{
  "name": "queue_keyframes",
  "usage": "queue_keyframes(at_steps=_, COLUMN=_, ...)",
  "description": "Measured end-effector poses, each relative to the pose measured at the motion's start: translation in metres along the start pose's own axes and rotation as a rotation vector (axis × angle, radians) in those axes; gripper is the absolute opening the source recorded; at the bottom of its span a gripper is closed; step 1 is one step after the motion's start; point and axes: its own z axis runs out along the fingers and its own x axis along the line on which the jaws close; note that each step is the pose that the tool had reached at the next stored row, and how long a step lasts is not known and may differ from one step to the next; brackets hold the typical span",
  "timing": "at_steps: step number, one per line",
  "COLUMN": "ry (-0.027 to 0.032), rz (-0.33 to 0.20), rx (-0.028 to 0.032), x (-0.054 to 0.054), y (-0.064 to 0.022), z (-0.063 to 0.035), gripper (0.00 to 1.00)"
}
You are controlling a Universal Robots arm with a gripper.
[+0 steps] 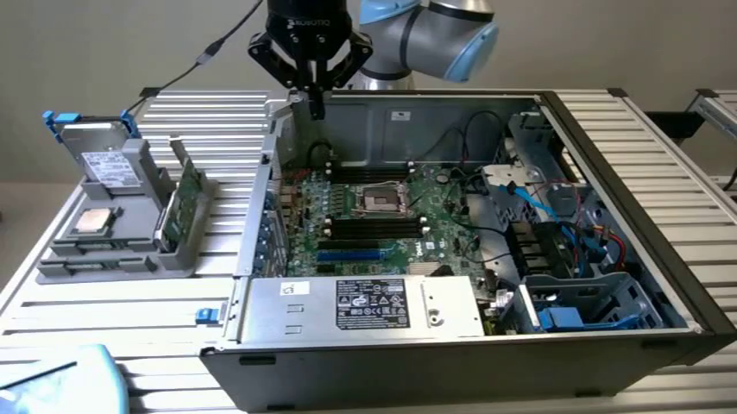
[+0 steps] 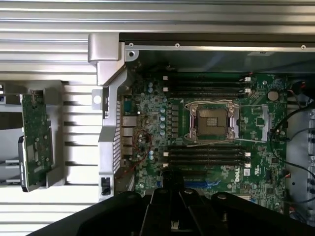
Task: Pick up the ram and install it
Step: 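Reach for the ram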
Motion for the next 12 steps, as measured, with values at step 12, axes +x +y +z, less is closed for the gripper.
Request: queue_keyframes(at_steps=12, ry=0.0029, rz=0.0, rx=-0.01, x=0.054, y=0.0043, z=0.0082, gripper=0.11)
